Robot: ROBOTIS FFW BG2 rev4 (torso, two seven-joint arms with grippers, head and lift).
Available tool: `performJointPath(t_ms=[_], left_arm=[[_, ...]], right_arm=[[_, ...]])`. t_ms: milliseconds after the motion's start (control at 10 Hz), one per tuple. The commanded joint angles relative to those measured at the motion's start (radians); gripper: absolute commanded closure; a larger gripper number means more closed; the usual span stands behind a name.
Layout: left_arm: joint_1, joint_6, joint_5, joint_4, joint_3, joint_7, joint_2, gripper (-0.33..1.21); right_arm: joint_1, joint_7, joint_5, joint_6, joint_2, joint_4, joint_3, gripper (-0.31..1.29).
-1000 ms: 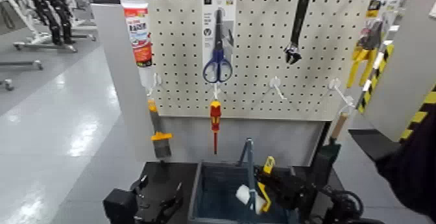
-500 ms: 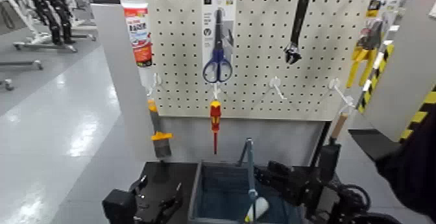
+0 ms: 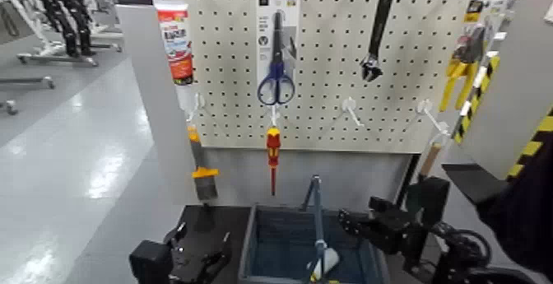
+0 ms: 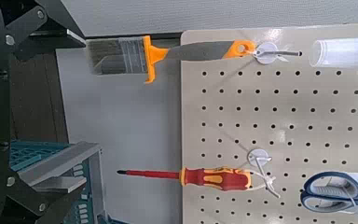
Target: Put the yellow roller into the crate.
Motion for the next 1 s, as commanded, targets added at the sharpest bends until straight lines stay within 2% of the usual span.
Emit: performJointPath(t_ms=[100, 400, 800, 1000], left_arm=[[0.0, 0.0, 0.0, 0.0, 0.0, 0.001, -0.002, 0.25], [0.0, 0.0, 0.0, 0.0, 0.0, 0.001, 0.0, 0.25], [-0.003, 0.0, 0.0, 0.002, -0.003, -0.001, 0.003, 0.25], [-0.005, 0.0, 0.0, 0.002, -0.003, -0.001, 0.005, 0.25]], right_arm=[[0.073, -0.088, 0.073, -0.047, 0.01, -0.125, -0.017, 0.06], [0.191, -0.251, 0.125, -0.214, 0.055, -0.191, -0.023, 0.06], [0.303, -0.418, 0.131, -0.42, 0.079, -0.167, 0.035, 0.06], [0.337, -0.447, 0.143, -0.461, 0.092, -0.148, 0.041, 0.06]])
